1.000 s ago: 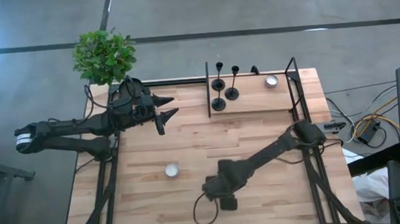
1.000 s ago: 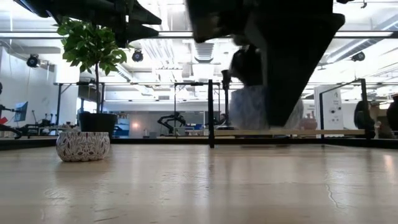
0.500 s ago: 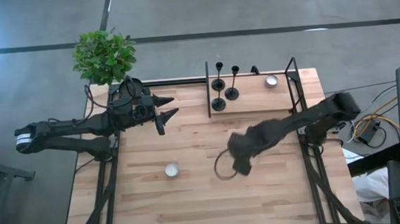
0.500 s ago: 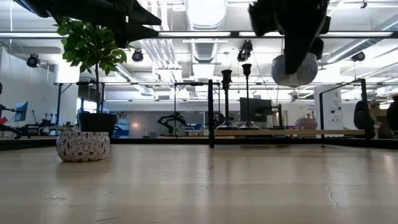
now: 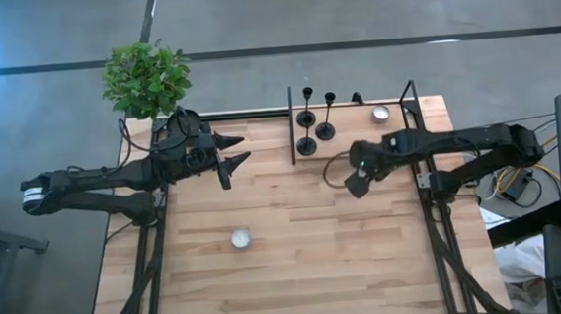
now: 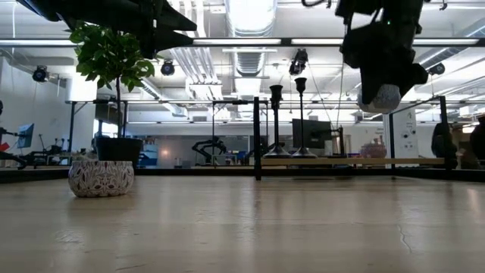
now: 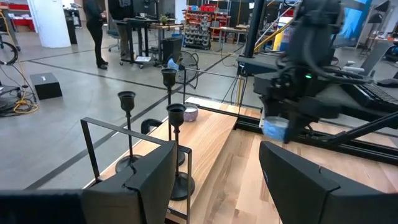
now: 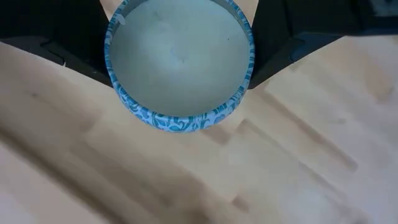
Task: Pick & Place candle stick holders
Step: Put the bottom blue scented candle on the shelf
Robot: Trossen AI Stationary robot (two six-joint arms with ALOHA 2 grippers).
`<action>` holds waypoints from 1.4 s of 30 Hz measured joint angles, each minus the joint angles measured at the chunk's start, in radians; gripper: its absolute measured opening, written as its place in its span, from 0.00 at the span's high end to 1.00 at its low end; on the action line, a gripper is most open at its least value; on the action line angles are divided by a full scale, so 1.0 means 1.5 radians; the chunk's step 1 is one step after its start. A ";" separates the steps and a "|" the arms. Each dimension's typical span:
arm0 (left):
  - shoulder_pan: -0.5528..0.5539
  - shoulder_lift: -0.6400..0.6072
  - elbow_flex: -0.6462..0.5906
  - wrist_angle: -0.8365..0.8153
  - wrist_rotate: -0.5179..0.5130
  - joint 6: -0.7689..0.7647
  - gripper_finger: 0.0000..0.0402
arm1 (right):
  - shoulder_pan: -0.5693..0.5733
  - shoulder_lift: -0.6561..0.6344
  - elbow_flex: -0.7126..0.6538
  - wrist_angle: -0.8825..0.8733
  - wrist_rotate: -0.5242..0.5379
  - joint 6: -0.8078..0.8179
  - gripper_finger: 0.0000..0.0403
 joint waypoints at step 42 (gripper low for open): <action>0.000 0.000 0.000 0.000 0.000 0.000 0.41 | -0.499 0.133 0.110 -0.016 -0.067 -0.218 0.27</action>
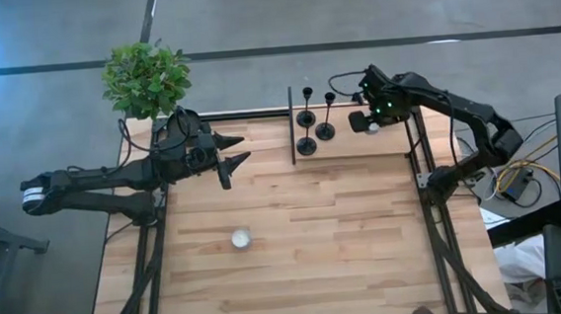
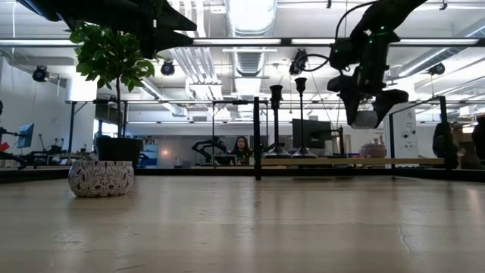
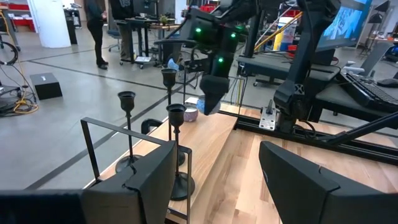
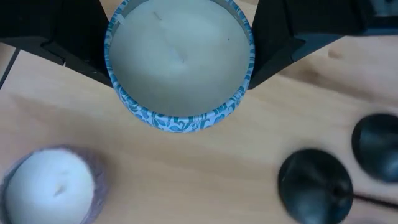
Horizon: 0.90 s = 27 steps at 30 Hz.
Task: Pick & Place candle stick holders
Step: Put the bottom blue scented candle on the shelf
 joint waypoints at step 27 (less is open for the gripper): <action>0.000 0.000 0.000 0.000 0.000 0.000 0.41 | -0.048 0.092 0.016 0.007 0.026 0.019 0.27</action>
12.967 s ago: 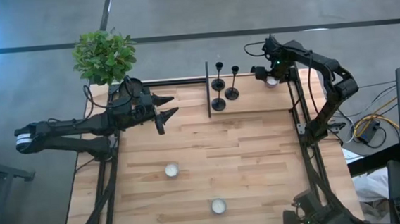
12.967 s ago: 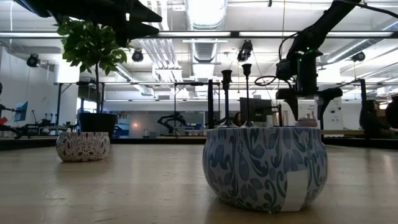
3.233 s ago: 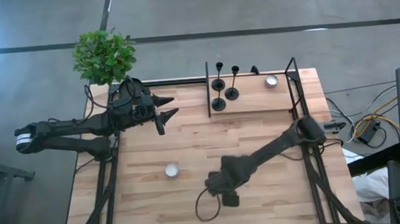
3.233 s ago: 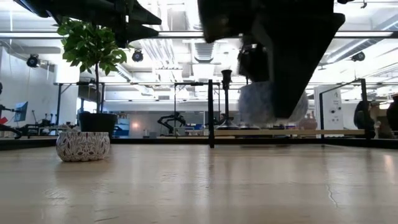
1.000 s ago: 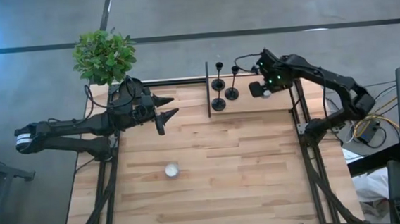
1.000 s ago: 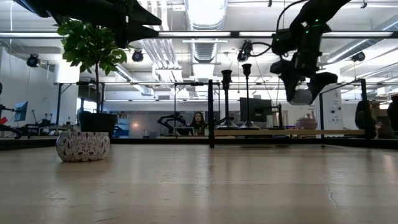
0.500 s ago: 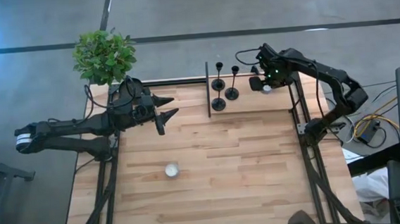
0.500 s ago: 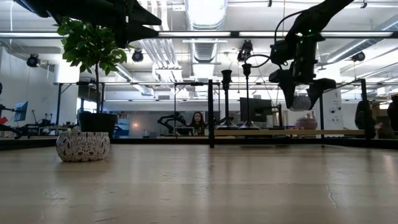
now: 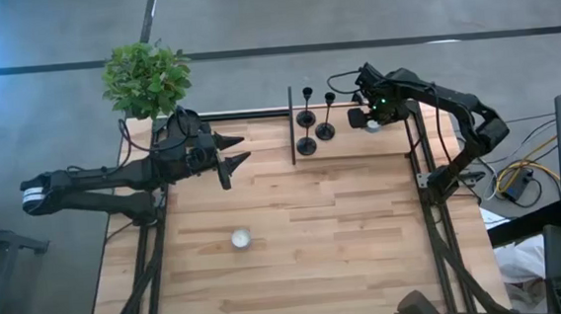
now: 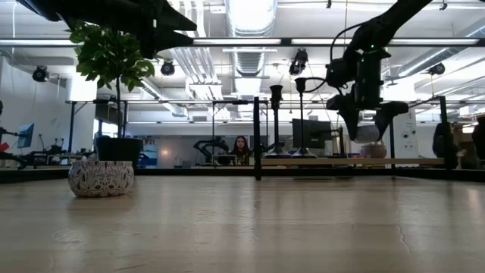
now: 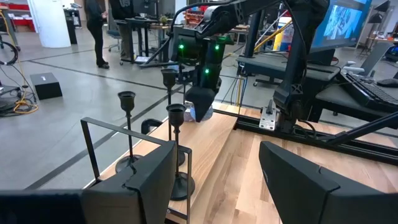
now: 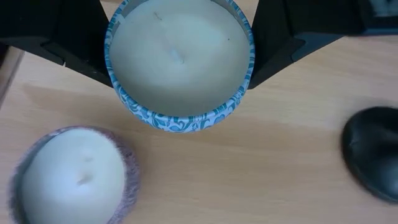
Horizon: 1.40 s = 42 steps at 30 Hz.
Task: Pick & Place candle stick holders
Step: Put the bottom blue scented candle on the shelf
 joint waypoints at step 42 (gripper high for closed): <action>0.000 0.000 0.000 0.000 0.000 0.000 0.41 | 0.000 0.022 -0.063 0.088 -0.004 0.019 0.27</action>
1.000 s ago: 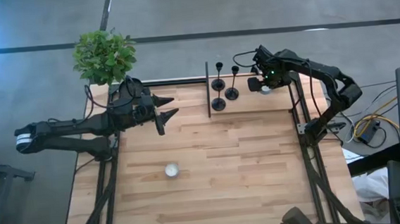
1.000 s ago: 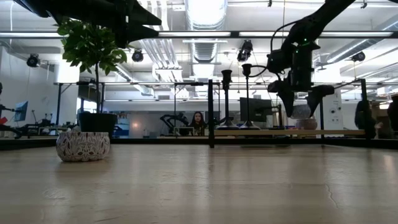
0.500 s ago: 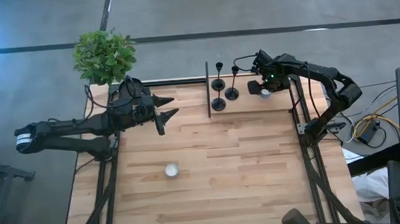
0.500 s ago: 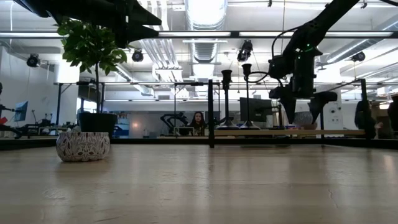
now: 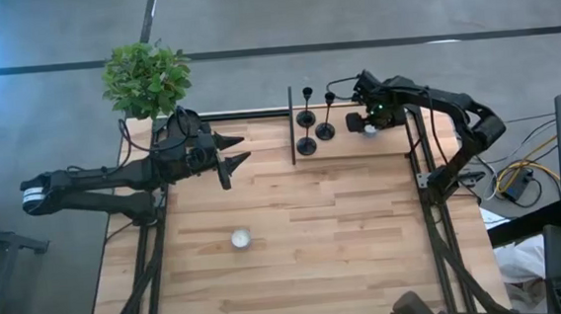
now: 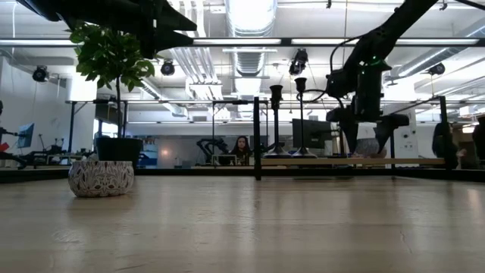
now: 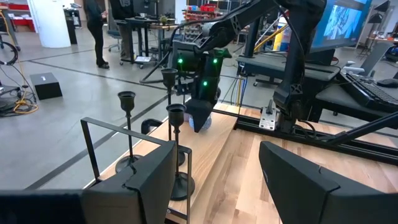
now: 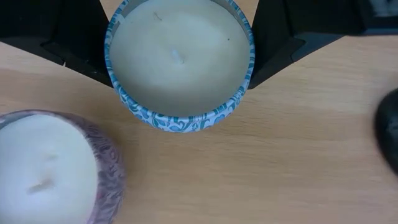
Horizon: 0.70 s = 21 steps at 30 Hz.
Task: Pick & Place candle stick holders
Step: Put the bottom blue scented candle on the shelf
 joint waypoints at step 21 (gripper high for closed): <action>0.000 0.000 0.000 0.000 0.000 0.000 0.41 | 0.001 0.025 0.000 0.026 0.010 0.006 0.27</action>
